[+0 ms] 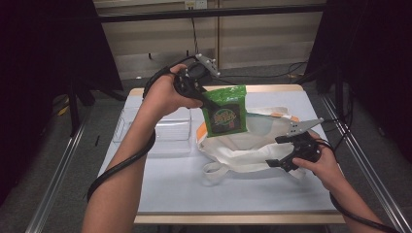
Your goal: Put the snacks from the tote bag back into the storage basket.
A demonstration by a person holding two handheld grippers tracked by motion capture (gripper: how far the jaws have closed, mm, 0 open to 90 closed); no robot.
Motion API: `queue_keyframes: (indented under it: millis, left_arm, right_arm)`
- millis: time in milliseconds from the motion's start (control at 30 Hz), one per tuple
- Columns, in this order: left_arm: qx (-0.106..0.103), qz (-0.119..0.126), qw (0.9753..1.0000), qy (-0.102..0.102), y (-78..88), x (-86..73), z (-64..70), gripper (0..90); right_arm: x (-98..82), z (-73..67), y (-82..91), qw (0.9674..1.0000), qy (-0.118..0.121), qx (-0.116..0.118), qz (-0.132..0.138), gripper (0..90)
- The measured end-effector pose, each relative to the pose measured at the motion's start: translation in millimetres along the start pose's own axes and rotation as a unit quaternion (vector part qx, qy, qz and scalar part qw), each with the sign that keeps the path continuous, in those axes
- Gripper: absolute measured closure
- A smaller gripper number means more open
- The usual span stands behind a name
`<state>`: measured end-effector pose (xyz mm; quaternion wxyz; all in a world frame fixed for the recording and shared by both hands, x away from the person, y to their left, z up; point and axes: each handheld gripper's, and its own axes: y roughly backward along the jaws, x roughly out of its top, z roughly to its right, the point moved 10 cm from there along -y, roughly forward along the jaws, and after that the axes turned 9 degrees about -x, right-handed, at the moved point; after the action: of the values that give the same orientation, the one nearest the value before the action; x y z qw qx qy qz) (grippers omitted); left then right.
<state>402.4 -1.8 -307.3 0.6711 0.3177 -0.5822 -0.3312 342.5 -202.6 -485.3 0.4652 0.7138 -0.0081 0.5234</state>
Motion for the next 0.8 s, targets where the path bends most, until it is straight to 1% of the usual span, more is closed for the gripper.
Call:
queue_keyframes:
  millis: [33, 133, 167, 200, 233, 300, 367, 400, 467, 533, 567, 600, 633, 700, 733, 800]
  left_arm:
    - [-0.001, 0.001, 1.0, 0.004, 1.8, -0.6, -0.3, 76.3]
    - [0.004, 0.0, 1.0, 0.002, 7.7, -2.0, -2.5, 76.3]
    - [0.005, 0.002, 1.0, 0.005, 9.5, -2.4, -2.6, 76.3]
    - [0.007, 0.0, 1.0, 0.005, 11.7, -3.1, -3.6, 76.3]
    - [0.008, 0.0, 0.9999, 0.009, 13.8, -4.1, -3.9, 76.3]
    - [0.01, -0.003, 0.9999, 0.005, 17.7, -5.5, -5.8, 76.3]
    - [0.015, -0.002, 0.9999, 0.007, 20.0, -7.0, -7.2, 76.3]
    - [0.013, -0.003, 0.9998, 0.01, 20.7, -8.2, -7.0, 76.2]
    - [0.017, 0.002, 0.9998, 0.008, 22.7, -8.8, -9.5, 76.2]
    - [0.016, 0.0, 0.9998, 0.01, 23.7, -10.5, -10.1, 76.2]
    - [0.018, -0.001, 0.9998, 0.007, 24.5, -10.9, -11.3, 76.2]
    - [0.017, -0.002, 0.9998, 0.01, 25.1, -11.5, -10.9, 76.2]
    - [0.018, 0.0, 0.9998, 0.008, 26.3, -11.5, -12.0, 76.2]
    - [0.017, 0.001, 0.9998, 0.011, 28.3, -12.4, -12.4, 76.2]
    - [0.019, 0.002, 0.9998, 0.006, 30.2, -12.6, -13.9, 76.2]
    - [0.022, -0.001, 0.9997, 0.009, 32.7, -14.9, -14.6, 76.2]
  right_arm:
    - [0.1, 0.0, 0.2, 1.0, -0.001, 0.001, 0.0, 0.8]
    - [0.0, 0.1, 0.2, 1.0, -0.002, 0.002, 0.001, 0.8]
    - [-0.3, -0.2, 0.0, 1.0, -0.003, 0.003, 0.001, 0.8]
    - [-0.5, 0.0, -0.1, 1.0, -0.003, 0.002, 0.001, 0.8]
    - [-0.6, 0.0, -0.2, 1.0, -0.003, 0.001, 0.001, 0.8]
    - [-1.1, 0.5, -0.9, 1.0, -0.002, -0.001, 0.0, 0.8]
    - [-1.3, -0.2, -1.4, 1.0, -0.003, 0.001, 0.0, 0.8]
    - [-1.4, -0.7, -1.7, 1.0, -0.003, 0.002, -0.001, 0.8]
    - [-1.5, -1.5, -2.3, 1.0, -0.001, 0.005, -0.001, 0.8]
    - [-1.7, -1.8, -2.2, 1.0, 0.0, 0.004, -0.003, 0.8]
    - [-1.4, -1.9, -2.1, 1.0, 0.0, 0.005, -0.002, 0.8]
    - [-0.8, -1.6, -2.1, 1.0, 0.002, 0.004, -0.001, 0.8]
    - [-0.6, -2.0, -1.5, 1.0, 0.0, 0.004, -0.004, 0.8]
    - [1.3, -1.7, -0.5, 1.0, 0.001, 0.003, -0.002, 0.8]
    - [2.2, -1.5, -0.1, 1.0, 0.002, 0.003, -0.001, 0.8]
    - [3.4, -1.7, 0.4, 1.0, 0.002, 0.001, 0.001, 0.8]
